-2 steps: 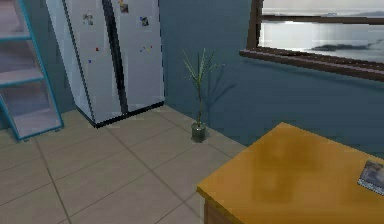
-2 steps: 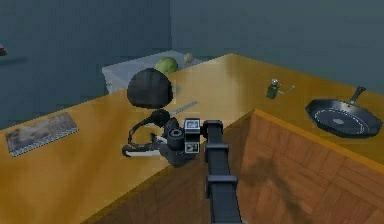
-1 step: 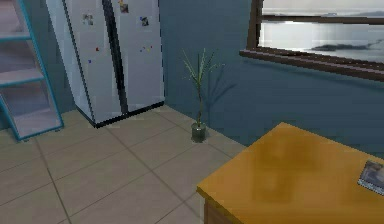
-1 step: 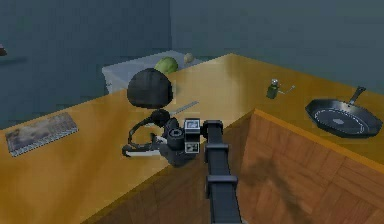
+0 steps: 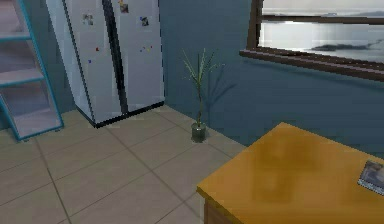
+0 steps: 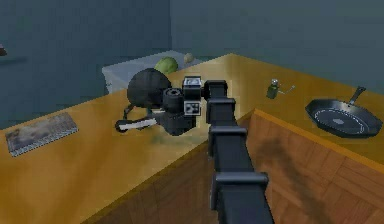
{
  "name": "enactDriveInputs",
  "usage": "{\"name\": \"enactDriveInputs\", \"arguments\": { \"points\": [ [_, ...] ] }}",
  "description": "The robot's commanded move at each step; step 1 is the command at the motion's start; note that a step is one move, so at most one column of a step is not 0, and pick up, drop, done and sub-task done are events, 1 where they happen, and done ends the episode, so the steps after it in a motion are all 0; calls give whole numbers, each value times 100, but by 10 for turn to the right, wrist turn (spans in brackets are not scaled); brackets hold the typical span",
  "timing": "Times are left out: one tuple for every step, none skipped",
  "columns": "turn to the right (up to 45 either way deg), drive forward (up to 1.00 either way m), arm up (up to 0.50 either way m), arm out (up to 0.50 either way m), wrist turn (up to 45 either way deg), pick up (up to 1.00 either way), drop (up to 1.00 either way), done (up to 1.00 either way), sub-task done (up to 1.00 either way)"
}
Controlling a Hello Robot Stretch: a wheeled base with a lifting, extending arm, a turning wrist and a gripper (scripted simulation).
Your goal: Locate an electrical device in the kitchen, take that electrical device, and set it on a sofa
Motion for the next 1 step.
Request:
{"name": "enactDriveInputs", "arguments": {
  "points": [
    [0, 0, 4, 0, 0, 0, 0, 0, 0]
  ]
}}
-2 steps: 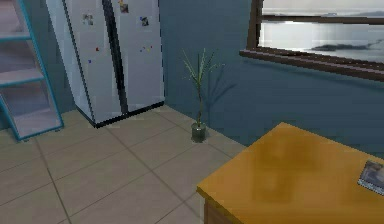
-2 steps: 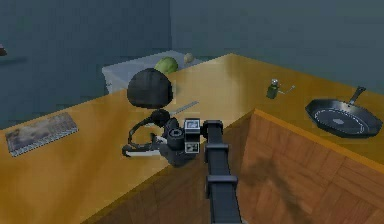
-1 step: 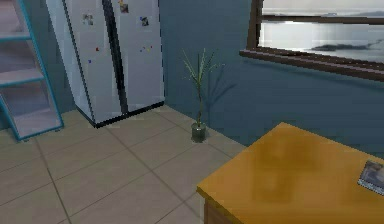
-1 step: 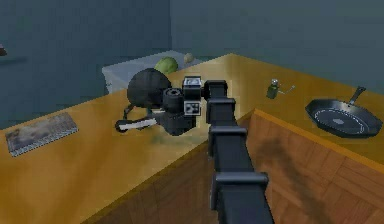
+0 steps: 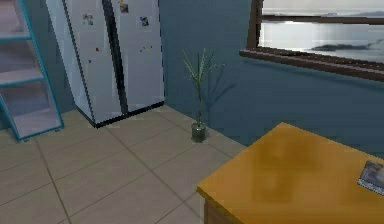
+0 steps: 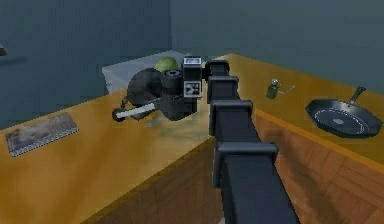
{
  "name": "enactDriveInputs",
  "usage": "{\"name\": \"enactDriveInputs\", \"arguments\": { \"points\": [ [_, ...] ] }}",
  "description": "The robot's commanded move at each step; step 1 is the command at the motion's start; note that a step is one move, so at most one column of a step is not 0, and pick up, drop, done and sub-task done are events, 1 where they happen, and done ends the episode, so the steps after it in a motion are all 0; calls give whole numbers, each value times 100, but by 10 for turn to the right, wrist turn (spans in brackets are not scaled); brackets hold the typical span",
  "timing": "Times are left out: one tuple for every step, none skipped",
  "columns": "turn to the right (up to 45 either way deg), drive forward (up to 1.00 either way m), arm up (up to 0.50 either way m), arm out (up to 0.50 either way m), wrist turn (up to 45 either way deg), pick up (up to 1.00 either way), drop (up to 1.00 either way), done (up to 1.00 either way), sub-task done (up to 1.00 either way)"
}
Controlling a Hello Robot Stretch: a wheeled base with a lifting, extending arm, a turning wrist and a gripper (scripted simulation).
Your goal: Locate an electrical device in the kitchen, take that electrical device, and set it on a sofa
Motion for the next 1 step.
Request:
{"name": "enactDriveInputs", "arguments": {
  "points": [
    [0, 0, 0, 0, -450, 0, 0, 0, 0]
  ]
}}
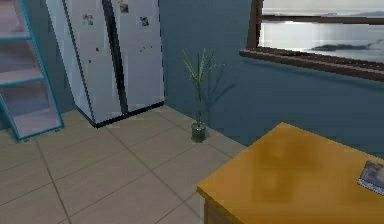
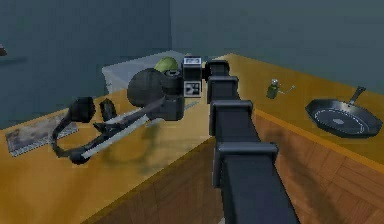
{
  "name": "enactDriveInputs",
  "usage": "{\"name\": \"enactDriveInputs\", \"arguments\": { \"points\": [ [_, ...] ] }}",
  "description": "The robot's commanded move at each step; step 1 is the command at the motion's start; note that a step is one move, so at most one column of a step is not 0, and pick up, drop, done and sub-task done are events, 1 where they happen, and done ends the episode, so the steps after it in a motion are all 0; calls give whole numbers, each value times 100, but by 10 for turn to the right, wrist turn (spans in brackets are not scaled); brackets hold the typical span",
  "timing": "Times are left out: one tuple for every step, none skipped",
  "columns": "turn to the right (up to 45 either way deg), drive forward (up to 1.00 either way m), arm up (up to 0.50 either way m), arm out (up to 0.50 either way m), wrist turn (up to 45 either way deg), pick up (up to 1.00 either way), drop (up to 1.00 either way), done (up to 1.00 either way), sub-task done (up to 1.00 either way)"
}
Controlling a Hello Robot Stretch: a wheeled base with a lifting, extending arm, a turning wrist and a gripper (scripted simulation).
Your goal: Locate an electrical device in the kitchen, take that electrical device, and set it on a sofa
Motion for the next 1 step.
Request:
{"name": "enactDriveInputs", "arguments": {
  "points": [
    [0, 0, 0, 0, -420, 0, 0, 0, 0]
  ]
}}
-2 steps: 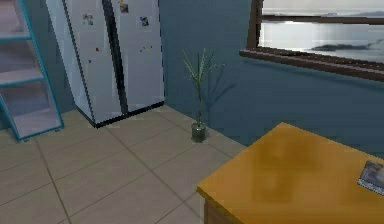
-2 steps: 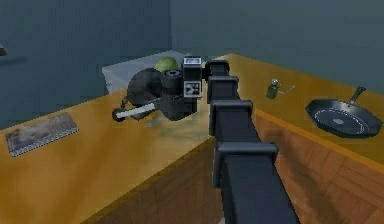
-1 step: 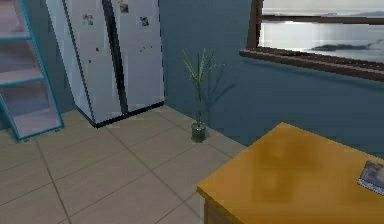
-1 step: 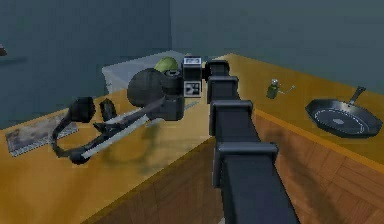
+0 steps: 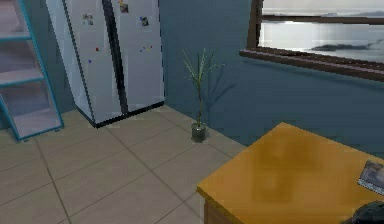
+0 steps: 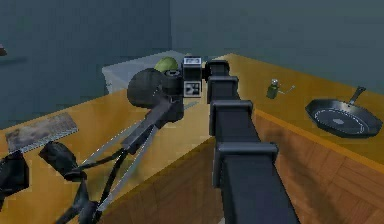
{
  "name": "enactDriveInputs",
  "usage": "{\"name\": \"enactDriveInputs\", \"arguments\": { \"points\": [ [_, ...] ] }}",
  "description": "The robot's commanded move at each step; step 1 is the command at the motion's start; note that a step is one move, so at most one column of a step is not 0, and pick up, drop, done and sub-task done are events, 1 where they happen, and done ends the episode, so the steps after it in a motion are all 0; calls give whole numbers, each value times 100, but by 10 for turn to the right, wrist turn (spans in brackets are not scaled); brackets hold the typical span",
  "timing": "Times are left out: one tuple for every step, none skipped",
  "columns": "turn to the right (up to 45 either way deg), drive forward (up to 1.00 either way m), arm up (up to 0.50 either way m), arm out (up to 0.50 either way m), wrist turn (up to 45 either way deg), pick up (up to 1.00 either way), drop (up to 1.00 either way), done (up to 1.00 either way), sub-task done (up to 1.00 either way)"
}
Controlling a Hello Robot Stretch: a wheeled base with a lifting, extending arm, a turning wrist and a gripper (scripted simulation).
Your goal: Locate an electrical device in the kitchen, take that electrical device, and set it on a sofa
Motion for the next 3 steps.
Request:
{"name": "enactDriveInputs", "arguments": {
  "points": [
    [0, 0, 0, -24, 0, 0, 0, 0, 0],
    [-450, 0, 0, 0, 0, 0, 0, 0, 0],
    [-450, 0, 0, 0, 0, 0, 0, 0, 0]
  ]
}}
